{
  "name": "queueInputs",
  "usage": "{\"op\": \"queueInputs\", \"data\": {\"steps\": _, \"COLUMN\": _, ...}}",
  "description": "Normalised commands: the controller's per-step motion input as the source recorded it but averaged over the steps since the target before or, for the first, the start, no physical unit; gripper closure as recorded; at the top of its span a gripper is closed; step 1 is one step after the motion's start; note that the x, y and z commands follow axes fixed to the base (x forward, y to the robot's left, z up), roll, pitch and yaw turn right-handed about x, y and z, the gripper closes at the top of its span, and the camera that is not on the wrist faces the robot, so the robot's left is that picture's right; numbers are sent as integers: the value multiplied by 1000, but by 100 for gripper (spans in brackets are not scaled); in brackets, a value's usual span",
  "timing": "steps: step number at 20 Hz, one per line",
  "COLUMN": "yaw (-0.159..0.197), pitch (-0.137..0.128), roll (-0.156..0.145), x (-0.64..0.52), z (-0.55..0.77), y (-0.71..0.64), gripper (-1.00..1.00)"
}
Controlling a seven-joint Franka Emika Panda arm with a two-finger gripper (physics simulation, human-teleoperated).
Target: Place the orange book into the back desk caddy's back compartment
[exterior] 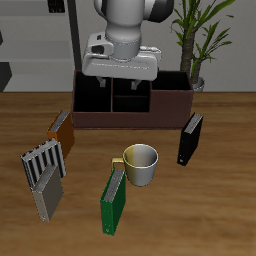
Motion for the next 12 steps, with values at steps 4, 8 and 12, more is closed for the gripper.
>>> {"op": "queueInputs", "data": {"steps": 4, "yaw": 34, "pitch": -22, "roll": -3, "x": -23, "z": 87, "y": 20, "gripper": -100}}
{"op": "queueInputs", "data": {"steps": 8, "yaw": 23, "pitch": 25, "roll": 46, "x": 14, "z": -12, "y": -143, "gripper": -100}}
{"op": "queueInputs", "data": {"steps": 12, "yaw": -12, "pitch": -11, "roll": 110, "x": 19, "z": -77, "y": -514, "gripper": -100}}
